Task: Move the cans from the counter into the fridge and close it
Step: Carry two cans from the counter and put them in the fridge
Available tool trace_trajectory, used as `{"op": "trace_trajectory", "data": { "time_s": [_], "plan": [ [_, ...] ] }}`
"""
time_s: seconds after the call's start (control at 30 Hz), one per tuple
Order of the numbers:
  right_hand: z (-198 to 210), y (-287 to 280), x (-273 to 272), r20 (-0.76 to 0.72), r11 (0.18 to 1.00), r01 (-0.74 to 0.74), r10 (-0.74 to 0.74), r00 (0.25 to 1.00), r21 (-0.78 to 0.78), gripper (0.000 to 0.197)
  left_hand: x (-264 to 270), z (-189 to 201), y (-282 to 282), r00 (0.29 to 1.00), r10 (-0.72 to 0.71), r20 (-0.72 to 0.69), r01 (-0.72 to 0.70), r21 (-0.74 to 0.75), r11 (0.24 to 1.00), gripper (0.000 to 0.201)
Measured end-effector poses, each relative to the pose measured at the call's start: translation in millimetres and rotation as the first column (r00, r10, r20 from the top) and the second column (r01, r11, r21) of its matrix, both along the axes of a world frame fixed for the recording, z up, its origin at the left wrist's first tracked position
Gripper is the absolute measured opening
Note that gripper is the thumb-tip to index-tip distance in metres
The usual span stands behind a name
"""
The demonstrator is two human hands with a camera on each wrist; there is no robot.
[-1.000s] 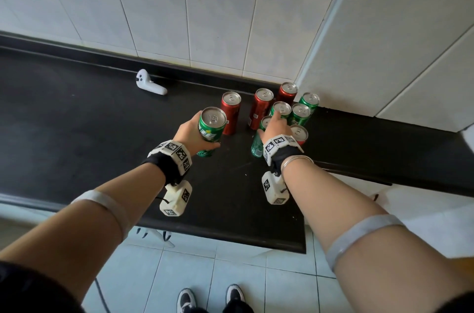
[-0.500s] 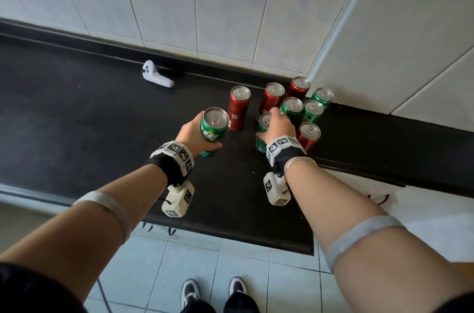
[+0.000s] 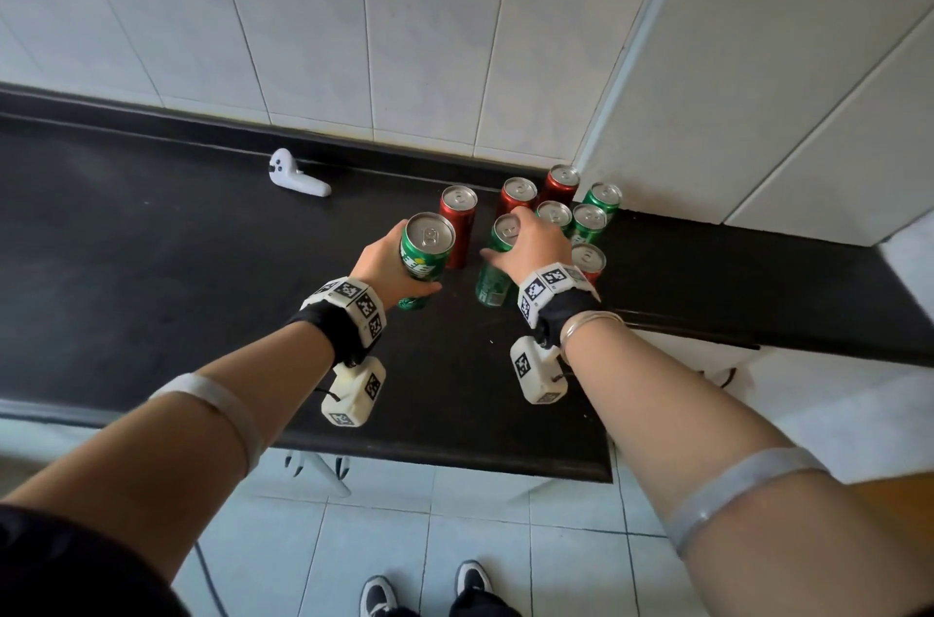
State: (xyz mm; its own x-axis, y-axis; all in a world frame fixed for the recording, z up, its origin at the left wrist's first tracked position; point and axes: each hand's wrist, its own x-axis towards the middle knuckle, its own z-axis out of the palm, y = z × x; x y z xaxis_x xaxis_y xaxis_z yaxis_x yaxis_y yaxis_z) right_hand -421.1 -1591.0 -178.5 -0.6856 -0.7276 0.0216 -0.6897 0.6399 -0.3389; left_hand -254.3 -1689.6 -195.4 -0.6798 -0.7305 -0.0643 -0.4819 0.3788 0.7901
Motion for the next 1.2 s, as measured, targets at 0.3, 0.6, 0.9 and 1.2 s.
{"op": "trace_trajectory", "data": {
  "time_s": [0.3, 0.6, 0.9, 1.2],
  "plan": [
    [24, 99, -22, -0.037, 0.985, 0.161, -0.163, 0.986, -0.067, 0.071, -51, 21, 56, 0.966, -0.249, 0.068, 0.252, -0.054, 0.966, 0.083],
    [39, 273, -63, 0.029, 0.875, 0.48, -0.479, 0.877, -0.061, 0.079, -154, 34, 190, 0.861, -0.504, 0.073, 0.507, -0.047, 0.86, 0.08],
    [35, 480, -73, 0.132, 0.634, 0.771, -0.761, 0.635, -0.057, 0.067, -224, 23, 385, 0.684, -0.727, 0.058, 0.726, 0.038, 0.686, 0.087],
    [20, 669, -26, 0.1, 0.292, 0.956, -0.953, 0.286, 0.044, 0.068, -249, 6, 579, 0.298, -0.952, 0.065, 0.95, 0.077, 0.303, 0.082]
  ]
}}
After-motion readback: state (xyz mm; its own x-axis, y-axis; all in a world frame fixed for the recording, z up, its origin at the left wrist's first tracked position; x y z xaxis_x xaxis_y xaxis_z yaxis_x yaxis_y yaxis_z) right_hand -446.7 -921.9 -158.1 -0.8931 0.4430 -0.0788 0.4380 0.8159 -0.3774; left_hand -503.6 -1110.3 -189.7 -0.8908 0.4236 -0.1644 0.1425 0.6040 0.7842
